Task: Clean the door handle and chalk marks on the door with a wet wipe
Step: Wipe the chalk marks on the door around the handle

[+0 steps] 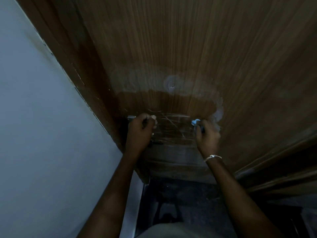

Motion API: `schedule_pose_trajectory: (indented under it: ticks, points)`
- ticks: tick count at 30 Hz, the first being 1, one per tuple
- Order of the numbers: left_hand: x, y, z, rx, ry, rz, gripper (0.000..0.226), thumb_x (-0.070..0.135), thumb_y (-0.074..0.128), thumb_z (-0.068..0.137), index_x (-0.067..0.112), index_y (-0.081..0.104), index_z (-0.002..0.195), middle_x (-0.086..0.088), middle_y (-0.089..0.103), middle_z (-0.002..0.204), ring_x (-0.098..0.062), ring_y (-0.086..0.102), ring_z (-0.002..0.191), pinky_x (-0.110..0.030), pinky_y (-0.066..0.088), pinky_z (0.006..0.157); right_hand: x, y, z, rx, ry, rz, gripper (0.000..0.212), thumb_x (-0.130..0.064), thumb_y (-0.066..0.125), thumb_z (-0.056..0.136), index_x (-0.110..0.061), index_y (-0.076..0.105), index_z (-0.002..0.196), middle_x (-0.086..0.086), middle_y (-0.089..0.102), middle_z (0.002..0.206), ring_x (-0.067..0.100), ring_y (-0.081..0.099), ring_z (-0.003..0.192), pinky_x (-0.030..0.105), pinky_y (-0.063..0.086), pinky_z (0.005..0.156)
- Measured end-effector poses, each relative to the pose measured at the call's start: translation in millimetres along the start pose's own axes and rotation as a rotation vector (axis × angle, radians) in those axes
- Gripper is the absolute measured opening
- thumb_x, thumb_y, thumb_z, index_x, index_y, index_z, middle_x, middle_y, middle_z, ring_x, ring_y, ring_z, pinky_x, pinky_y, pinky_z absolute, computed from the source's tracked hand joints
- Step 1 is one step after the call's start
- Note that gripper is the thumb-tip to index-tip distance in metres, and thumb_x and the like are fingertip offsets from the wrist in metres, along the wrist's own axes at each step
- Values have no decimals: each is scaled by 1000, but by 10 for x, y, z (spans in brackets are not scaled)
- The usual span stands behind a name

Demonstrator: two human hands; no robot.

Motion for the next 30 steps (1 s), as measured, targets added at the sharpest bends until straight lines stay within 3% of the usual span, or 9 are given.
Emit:
schedule_pose_trajectory:
  ticks: [4,7,10,12,15,19,21,26,30]
  points:
    - [-55,-46,-10,28,-26,-11,21,29,55,100,15,68,92,5,72,89,-3,70,83,-21,58,74,54,-281,169,218,125,106,3,-8,66,89,-10,68,89,4,70,87,15,64,77,25,47,71]
    - [-30,16,-2,-5,-32,-20,21,30,54,100,16,68,93,4,72,89,-5,71,83,-31,60,78,-151,-135,204,117,32,45,5,-8,65,88,-12,64,86,1,66,85,14,61,77,22,42,70]
    - [11,35,-8,-18,-14,-48,20,28,56,100,15,68,93,3,73,89,-6,71,84,-30,59,78,77,-12,17,14,59,-3,7,-4,64,86,-11,63,85,4,65,83,20,61,77,22,42,71]
    - [-15,-18,-17,-2,-18,-56,20,29,56,99,15,68,92,3,73,89,-6,72,84,-30,59,79,241,-144,-2,91,178,75,9,-5,63,85,-13,67,87,2,71,88,19,66,81,26,50,74]
    - [-65,-94,-32,31,-32,-40,22,29,56,100,14,69,90,4,73,88,-6,72,82,-29,58,78,114,-306,149,242,217,156,7,-5,65,85,-11,69,85,-1,71,88,7,63,80,10,45,73]
    - [-35,-48,-39,6,-37,-45,23,29,55,100,12,69,94,3,73,90,-5,72,84,-31,60,80,-121,50,118,43,59,38,5,-10,61,89,-13,62,86,3,65,85,16,62,79,28,48,70]
    - [-21,-40,-49,-5,-29,-40,22,30,55,100,13,69,94,3,73,90,-5,72,84,-32,60,81,-2,181,-54,-55,70,-30,6,-7,62,88,-13,63,89,5,65,86,21,62,78,25,45,68]
    - [-127,-155,-74,25,-53,-53,24,29,55,100,12,69,90,2,73,88,-10,71,84,-37,60,82,50,-120,93,158,133,97,7,-8,66,85,-13,70,86,0,71,86,14,66,78,29,52,73]
    - [-81,-95,-84,0,-43,-52,24,27,55,100,10,69,91,1,73,87,-7,71,81,-28,59,78,-278,163,106,13,35,134,6,-6,66,87,-10,69,90,2,67,85,13,62,77,26,51,68]
Point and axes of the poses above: each hand's wrist, its own z-axis towards the middle knuckle, its own y-axis out of the palm, x = y × z, the point moved 5 cm from there along z, towards the middle knuckle
